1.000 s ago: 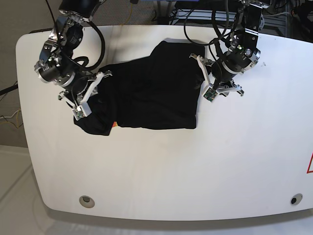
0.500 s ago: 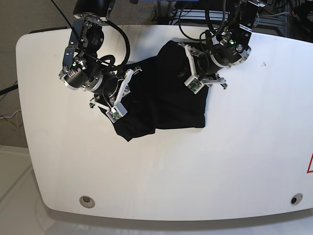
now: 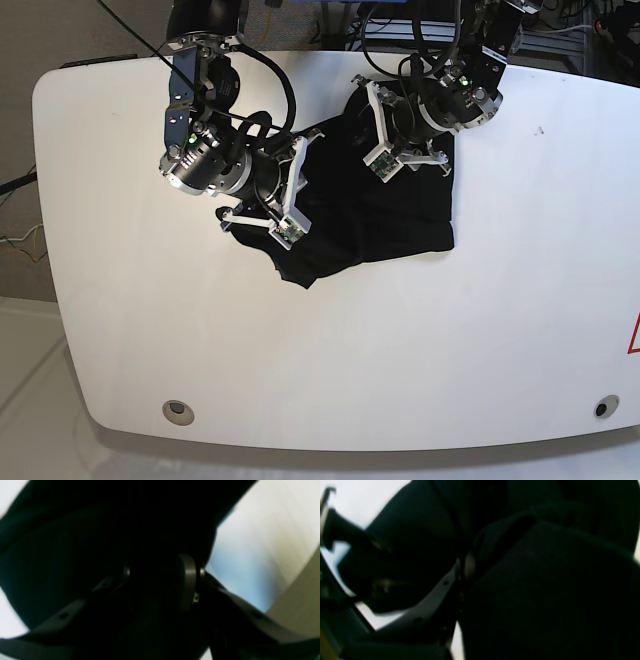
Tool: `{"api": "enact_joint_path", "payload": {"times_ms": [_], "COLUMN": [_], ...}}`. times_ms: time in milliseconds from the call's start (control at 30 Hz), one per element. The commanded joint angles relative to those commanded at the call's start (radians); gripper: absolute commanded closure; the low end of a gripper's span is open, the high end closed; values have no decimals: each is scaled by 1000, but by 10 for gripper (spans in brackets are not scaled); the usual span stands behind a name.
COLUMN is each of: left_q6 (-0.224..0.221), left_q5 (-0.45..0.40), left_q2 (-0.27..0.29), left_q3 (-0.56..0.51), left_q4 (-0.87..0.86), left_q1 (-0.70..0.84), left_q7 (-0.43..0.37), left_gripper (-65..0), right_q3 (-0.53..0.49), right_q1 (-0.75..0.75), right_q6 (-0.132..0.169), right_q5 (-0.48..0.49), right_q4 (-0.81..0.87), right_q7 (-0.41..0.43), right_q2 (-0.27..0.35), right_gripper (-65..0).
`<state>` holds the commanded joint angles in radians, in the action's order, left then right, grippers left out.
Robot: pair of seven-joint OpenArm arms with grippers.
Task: Fold the T-shirt properly
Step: 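Lift the held end with the right gripper and fold it toward the left gripper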
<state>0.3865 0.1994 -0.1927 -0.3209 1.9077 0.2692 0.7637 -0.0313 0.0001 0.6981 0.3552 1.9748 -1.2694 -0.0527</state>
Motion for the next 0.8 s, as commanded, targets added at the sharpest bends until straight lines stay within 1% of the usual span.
{"api": "enact_joint_path", "payload": {"times_ms": [200, 233, 267, 333, 467, 567, 600, 667, 733, 800], "left_q6": [17, 19, 21, 21, 14, 7, 5, 4, 6, 8], "left_q5": [-5, -1, 2, 3, 7, 8, 8, 8, 13, 20], "left_q2": [7, 15, 23, 25, 26, 20, 18, 3, -9, -27], "left_q3": [31, 45, 59, 59, 56, 60, 63, 53, 52, 50], "left_q4": [-94, -158, -222, -233, -218, -172, -153, -110, -83, -48], "left_q1": [-19, -34, -49, -55, -54, -43, -39, -21, -21, -19], "left_q7": [-53, -80, -107, -113, -117, -108, -105, -89, -80, -65], "left_gripper": [-214, -217, -221, -220, -220, -224, -225, -223, -223, -223], "right_q3": [-53, -67, -81, -84, -54, -2, 19, 74, 84, 85], "right_q1": [2, -2, -6, -3, 9, 23, 30, 40, 45, 52], "right_q6": [0, -4, -26, -29, -17, 0, 0, 0, 0, 0], "right_q5": [12, 21, 30, 38, 73, 114, 128, 157, 157, 157], "right_q4": [-9, -15, -20, -23, -34, -48, -55, -63, -68, -69], "right_q7": [-43, -44, -44, -37, -20, -6, -2, -9, -3, 3], "right_q2": [3, 3, 4, 1, -11, -27, -34, -32, -32, -30], "right_gripper": [0, 0, 0, 0, 0, 0, -11, -131, -188, -228]}}
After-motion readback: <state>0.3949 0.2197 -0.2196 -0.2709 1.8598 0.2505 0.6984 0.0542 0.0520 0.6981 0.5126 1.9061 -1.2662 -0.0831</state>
